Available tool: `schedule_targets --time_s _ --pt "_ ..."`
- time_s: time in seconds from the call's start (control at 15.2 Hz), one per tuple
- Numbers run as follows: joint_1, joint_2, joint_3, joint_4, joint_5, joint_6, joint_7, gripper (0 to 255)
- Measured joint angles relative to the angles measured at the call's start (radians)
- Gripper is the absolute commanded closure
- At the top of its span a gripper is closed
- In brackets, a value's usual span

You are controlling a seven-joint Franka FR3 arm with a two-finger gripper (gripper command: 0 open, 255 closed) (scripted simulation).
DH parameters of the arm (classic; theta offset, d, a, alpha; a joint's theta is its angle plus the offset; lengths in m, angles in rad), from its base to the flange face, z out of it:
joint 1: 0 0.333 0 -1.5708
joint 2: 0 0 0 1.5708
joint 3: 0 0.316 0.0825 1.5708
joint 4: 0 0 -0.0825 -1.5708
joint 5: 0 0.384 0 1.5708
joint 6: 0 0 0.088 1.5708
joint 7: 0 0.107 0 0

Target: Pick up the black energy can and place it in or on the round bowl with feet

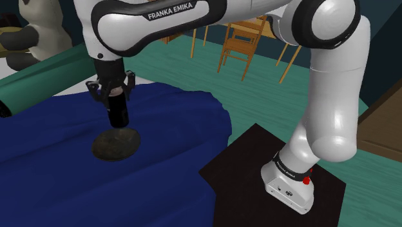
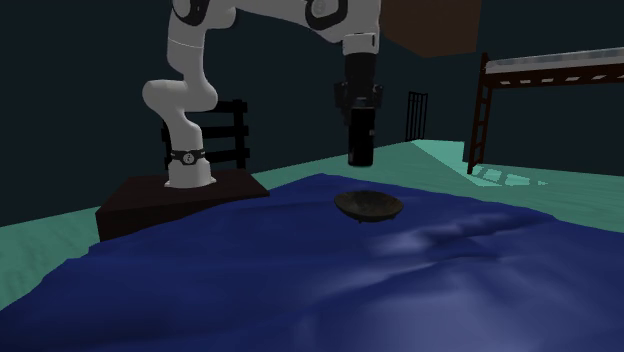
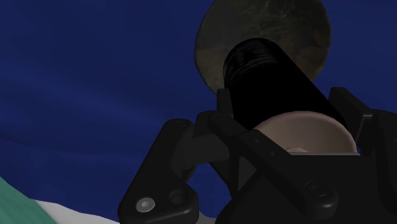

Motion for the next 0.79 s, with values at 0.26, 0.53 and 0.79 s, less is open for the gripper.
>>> schedule_targets --time_s 0.26,0.53,0.79 --pt "0.044 0.066 -0.001 0.084 -0.022 -0.022 0.037 255" --pt "0.044 0.083 -0.006 0.057 -0.03 0.02 0.043 255" --pt "0.049 0.106 -0.01 0.037 -0.04 0.061 0.051 255"
